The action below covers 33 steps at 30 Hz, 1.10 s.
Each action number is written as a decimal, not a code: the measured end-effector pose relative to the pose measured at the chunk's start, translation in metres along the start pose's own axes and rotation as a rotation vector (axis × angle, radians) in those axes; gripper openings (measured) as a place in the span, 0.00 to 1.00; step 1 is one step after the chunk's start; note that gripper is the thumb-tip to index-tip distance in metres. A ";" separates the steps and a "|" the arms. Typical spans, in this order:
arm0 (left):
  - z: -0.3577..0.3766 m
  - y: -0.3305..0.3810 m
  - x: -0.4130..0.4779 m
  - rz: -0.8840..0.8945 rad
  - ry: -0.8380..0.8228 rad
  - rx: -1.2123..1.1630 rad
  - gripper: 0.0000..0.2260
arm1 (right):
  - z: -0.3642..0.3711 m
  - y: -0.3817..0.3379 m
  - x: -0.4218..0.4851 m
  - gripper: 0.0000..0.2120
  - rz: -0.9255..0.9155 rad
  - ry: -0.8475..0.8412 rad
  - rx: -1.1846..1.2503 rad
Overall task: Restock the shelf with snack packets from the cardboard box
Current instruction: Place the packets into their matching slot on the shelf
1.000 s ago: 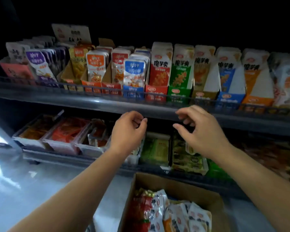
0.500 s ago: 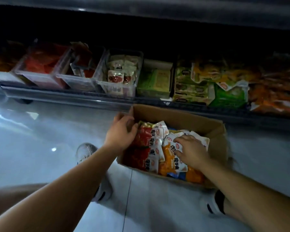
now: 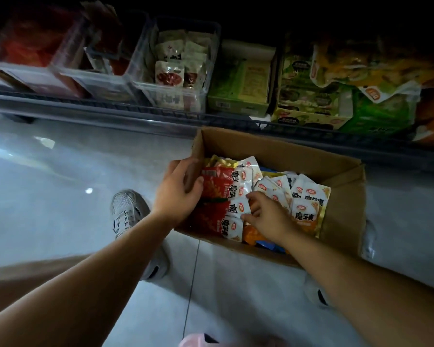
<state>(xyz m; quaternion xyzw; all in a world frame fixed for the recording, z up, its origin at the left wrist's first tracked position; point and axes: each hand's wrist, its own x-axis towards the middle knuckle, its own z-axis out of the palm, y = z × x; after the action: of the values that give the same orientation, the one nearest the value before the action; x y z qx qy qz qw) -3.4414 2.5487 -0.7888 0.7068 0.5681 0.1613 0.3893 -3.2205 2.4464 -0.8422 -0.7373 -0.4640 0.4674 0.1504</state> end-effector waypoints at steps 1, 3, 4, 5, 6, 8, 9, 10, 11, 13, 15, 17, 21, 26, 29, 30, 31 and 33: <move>0.000 -0.001 0.000 0.006 0.002 -0.004 0.20 | 0.003 0.001 0.003 0.20 0.019 0.030 0.026; 0.000 -0.001 0.000 0.014 -0.001 -0.014 0.20 | 0.003 0.001 0.008 0.13 0.040 0.067 0.053; 0.000 -0.001 0.000 0.015 -0.004 -0.017 0.20 | 0.000 0.000 0.008 0.10 0.031 0.082 0.058; 0.000 -0.001 0.000 0.014 -0.004 -0.022 0.20 | -0.005 -0.003 0.008 0.08 0.005 0.108 0.054; 0.000 0.000 -0.001 0.010 -0.005 -0.024 0.20 | -0.012 -0.006 0.006 0.08 -0.036 0.134 0.044; -0.001 0.001 -0.001 -0.001 -0.021 -0.021 0.21 | -0.032 -0.017 0.002 0.08 -0.108 0.151 0.022; -0.002 0.002 -0.001 0.006 -0.032 -0.007 0.21 | -0.043 -0.025 0.000 0.08 -0.141 0.151 0.002; -0.003 0.004 -0.002 0.033 -0.030 0.017 0.21 | -0.054 -0.035 -0.002 0.07 -0.181 0.156 -0.030; -0.004 0.009 -0.001 0.081 -0.011 0.047 0.21 | -0.064 -0.045 -0.004 0.06 -0.225 0.170 -0.057; -0.007 0.022 -0.001 0.175 0.015 0.080 0.22 | -0.080 -0.068 -0.008 0.06 -0.309 0.205 -0.059; -0.009 0.039 -0.002 0.177 -0.074 0.000 0.23 | -0.087 -0.090 -0.012 0.06 -0.374 0.228 -0.001; -0.011 0.053 -0.005 0.044 -0.221 -0.230 0.19 | -0.087 -0.107 -0.017 0.06 -0.389 0.211 0.130; -0.019 0.046 -0.007 -0.199 -0.116 -0.574 0.08 | -0.078 -0.112 -0.017 0.12 -0.293 0.201 0.321; -0.034 0.025 -0.010 -0.329 0.064 -0.729 0.09 | -0.040 -0.046 -0.002 0.10 -0.009 -0.029 -0.080; -0.032 0.021 -0.013 -0.303 0.050 -0.682 0.10 | -0.008 -0.020 -0.003 0.11 0.040 -0.191 -0.112; -0.031 0.020 -0.013 -0.296 0.044 -0.665 0.10 | 0.001 -0.016 -0.003 0.10 0.035 -0.186 -0.117; -0.030 0.019 -0.012 -0.293 0.044 -0.651 0.11 | 0.008 -0.013 -0.002 0.10 0.027 -0.161 -0.135; -0.029 0.017 -0.011 -0.299 0.050 -0.663 0.11 | 0.016 -0.009 0.000 0.11 0.005 -0.109 -0.175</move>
<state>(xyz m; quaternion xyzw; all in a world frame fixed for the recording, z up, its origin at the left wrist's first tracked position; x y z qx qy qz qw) -3.4525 2.5478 -0.7551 0.4473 0.5913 0.2952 0.6026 -3.2391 2.4481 -0.8448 -0.7224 -0.5086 0.4647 0.0586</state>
